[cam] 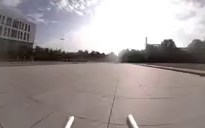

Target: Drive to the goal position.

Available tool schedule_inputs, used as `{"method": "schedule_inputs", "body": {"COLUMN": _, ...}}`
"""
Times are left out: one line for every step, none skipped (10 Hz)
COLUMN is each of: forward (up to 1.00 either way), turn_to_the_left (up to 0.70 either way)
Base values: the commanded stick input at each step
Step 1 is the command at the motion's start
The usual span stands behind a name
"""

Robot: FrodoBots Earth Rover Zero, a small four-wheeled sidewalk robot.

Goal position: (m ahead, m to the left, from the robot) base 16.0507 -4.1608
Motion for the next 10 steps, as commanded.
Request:
{"method": "schedule_inputs", "body": {"forward": 1.0, "turn_to_the_left": 0.0}}
{"method": "schedule_inputs", "body": {"forward": 1.0, "turn_to_the_left": -0.19}}
{"method": "schedule_inputs", "body": {"forward": 1.0, "turn_to_the_left": -0.39}}
{"method": "schedule_inputs", "body": {"forward": 1.0, "turn_to_the_left": -0.25}}
{"method": "schedule_inputs", "body": {"forward": 1.0, "turn_to_the_left": -0.1}}
{"method": "schedule_inputs", "body": {"forward": 1.0, "turn_to_the_left": 0.0}}
{"method": "schedule_inputs", "body": {"forward": 1.0, "turn_to_the_left": 0.0}}
{"method": "schedule_inputs", "body": {"forward": 1.0, "turn_to_the_left": 0.0}}
{"method": "schedule_inputs", "body": {"forward": 1.0, "turn_to_the_left": 0.0}}
{"method": "schedule_inputs", "body": {"forward": 1.0, "turn_to_the_left": 0.0}}
